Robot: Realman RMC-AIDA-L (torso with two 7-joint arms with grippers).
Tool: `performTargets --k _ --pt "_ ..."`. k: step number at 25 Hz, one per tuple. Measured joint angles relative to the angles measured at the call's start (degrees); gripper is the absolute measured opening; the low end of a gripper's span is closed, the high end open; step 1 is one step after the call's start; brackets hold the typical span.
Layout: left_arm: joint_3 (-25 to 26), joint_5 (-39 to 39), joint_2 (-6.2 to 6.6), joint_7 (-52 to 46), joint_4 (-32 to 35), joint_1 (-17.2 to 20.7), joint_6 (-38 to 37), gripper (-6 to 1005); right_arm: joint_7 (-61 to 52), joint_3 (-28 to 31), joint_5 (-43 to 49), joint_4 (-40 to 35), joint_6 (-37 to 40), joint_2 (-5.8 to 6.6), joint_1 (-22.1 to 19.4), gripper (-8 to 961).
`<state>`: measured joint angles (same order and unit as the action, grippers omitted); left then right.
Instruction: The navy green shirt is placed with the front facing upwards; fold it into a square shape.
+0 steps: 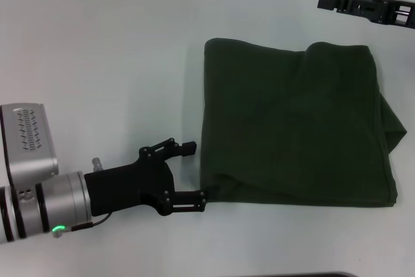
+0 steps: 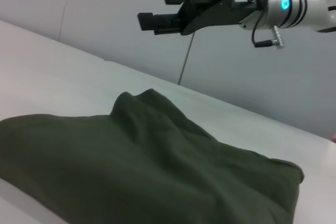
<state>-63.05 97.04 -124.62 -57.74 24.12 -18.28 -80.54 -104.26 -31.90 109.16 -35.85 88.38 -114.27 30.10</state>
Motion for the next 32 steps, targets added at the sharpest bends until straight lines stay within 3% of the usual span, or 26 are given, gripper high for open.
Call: performTargets --k 32 --pt "-0.1 0.0 0.00 0.0 -3.5 -2.4 0.0 949 -0.1 -0.1 0.0 -0.4 0.4 -0.17 -0.2 706"
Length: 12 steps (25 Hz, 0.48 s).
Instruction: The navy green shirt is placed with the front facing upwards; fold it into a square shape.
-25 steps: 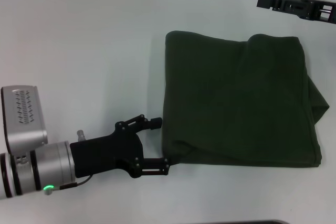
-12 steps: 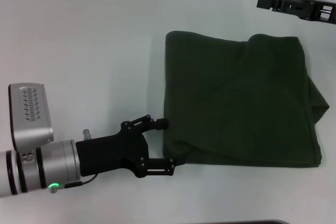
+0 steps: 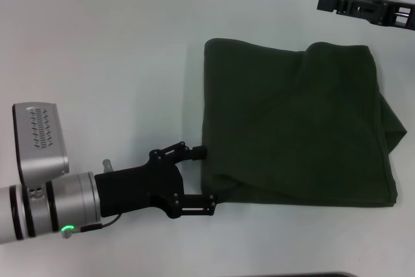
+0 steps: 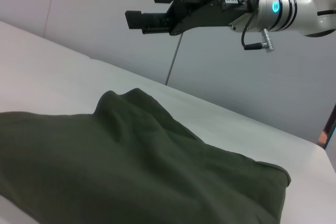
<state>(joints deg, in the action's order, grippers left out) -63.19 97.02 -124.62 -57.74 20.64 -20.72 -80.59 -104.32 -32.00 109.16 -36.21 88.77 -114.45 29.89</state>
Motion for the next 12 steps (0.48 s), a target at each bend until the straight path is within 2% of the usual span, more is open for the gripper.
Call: performTargets --k 8,12 --pt "-0.2 -0.1 0.00 -0.4 -0.3 -0.3 0.7 893 0.0 0.0 0.0 0.0 -0.1 0.02 0.3 706" --pt "-0.5 -0.1 0.00 0.0 -0.1 -0.3 0.8 723 0.0 0.0 0.0 0.0 -0.2 0.10 0.4 706"
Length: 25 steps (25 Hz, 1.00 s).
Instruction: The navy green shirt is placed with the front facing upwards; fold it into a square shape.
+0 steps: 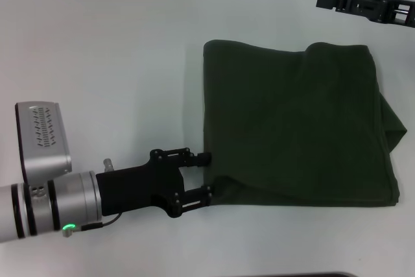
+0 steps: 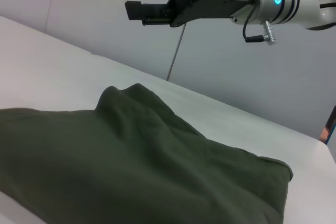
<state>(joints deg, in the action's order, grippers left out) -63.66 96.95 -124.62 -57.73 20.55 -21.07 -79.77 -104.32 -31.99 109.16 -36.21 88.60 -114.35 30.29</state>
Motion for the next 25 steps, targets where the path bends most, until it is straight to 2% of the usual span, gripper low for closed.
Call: performTargets --k 9,14,20,25 --pt "0.4 -0.4 0.11 0.0 0.6 -0.4 0.2 442 -0.6 0.1 0.0 0.0 0.0 0.19 0.0 706" --pt "0.0 -0.5 0.11 0.0 0.3 -1.0 0.7 237 -0.6 0.1 0.0 0.0 -0.3 0.19 0.0 702" --pt "-0.1 -0.2 0.19 -0.2 0.3 -1.3 0.8 51 -0.6 0.1 0.0 0.0 -0.4 0.19 0.0 703" --pt "-0.1 0.5 0.75 -0.1 1.0 -1.1 0.6 51 -0.4 0.1 0.0 0.0 -0.7 0.19 0.1 703"
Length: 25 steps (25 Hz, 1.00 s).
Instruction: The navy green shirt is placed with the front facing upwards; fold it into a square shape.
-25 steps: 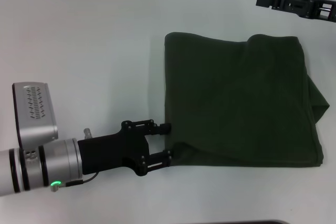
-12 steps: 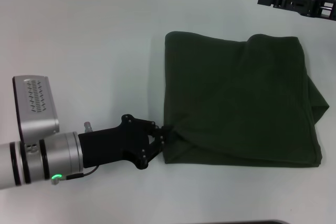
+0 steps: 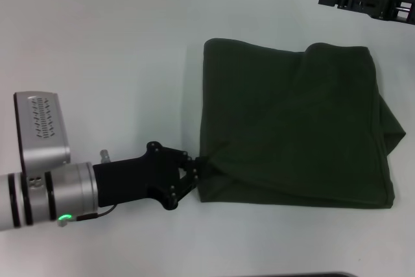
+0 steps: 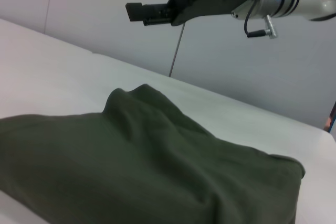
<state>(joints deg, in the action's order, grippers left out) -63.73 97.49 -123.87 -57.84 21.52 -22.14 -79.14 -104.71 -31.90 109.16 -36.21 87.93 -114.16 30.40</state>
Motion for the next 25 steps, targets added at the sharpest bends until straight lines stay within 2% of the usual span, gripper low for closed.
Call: performTargets --k 13,25 --pt "0.7 3.2 1.22 -0.4 4.2 2.1 -2.1 51 -0.2 -2.7 0.0 0.1 -1.0 -0.17 0.9 704" --pt "5.8 4.6 2.14 -0.8 7.0 3.2 -3.9 50 -0.2 -3.8 0.0 0.0 -1.8 -0.39 1.5 703"
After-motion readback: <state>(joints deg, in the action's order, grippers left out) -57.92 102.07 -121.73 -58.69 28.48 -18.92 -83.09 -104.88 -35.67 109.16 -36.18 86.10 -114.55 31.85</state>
